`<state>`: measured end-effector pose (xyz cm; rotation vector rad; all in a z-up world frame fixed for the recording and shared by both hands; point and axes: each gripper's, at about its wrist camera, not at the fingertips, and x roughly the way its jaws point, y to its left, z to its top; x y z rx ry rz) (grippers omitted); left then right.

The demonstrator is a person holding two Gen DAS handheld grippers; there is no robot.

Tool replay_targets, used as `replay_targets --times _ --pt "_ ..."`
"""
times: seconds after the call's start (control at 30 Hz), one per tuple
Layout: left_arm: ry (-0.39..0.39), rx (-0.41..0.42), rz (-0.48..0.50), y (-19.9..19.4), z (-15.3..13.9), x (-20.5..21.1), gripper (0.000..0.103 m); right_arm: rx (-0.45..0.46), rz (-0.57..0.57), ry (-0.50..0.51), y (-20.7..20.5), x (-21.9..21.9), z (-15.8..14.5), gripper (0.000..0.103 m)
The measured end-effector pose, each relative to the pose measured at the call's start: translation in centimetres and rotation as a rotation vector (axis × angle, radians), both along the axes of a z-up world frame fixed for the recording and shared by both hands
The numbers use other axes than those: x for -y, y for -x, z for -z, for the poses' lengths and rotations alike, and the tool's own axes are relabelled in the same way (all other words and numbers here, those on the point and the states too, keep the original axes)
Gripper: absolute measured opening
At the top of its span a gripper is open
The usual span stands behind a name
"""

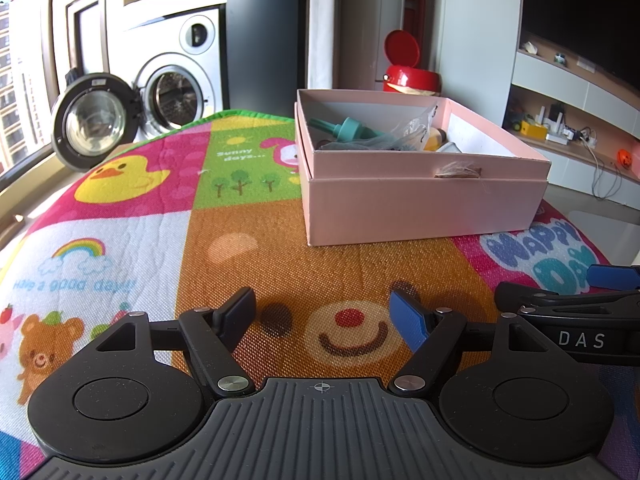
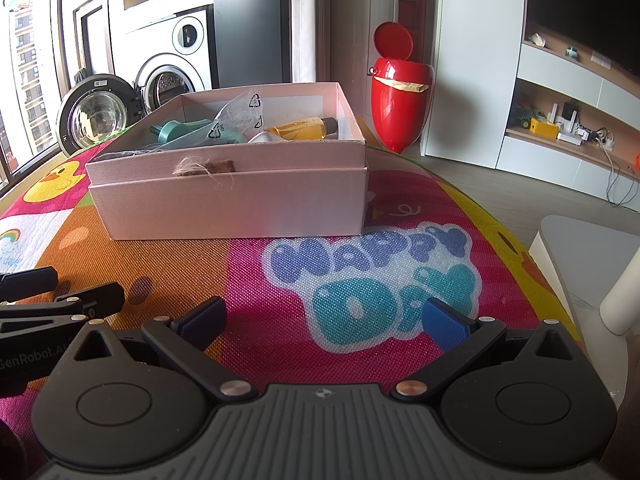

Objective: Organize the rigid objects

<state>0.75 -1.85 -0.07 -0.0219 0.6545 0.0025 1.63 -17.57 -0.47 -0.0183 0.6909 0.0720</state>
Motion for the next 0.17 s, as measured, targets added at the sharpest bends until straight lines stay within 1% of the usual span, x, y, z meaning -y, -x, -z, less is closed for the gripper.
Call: replay_targets --times 0.17 --pt "0.003 0.002 0.0 -0.02 0.0 -0.09 0.08 0.0 0.0 0.0 0.01 -0.01 -0.02 0.103"
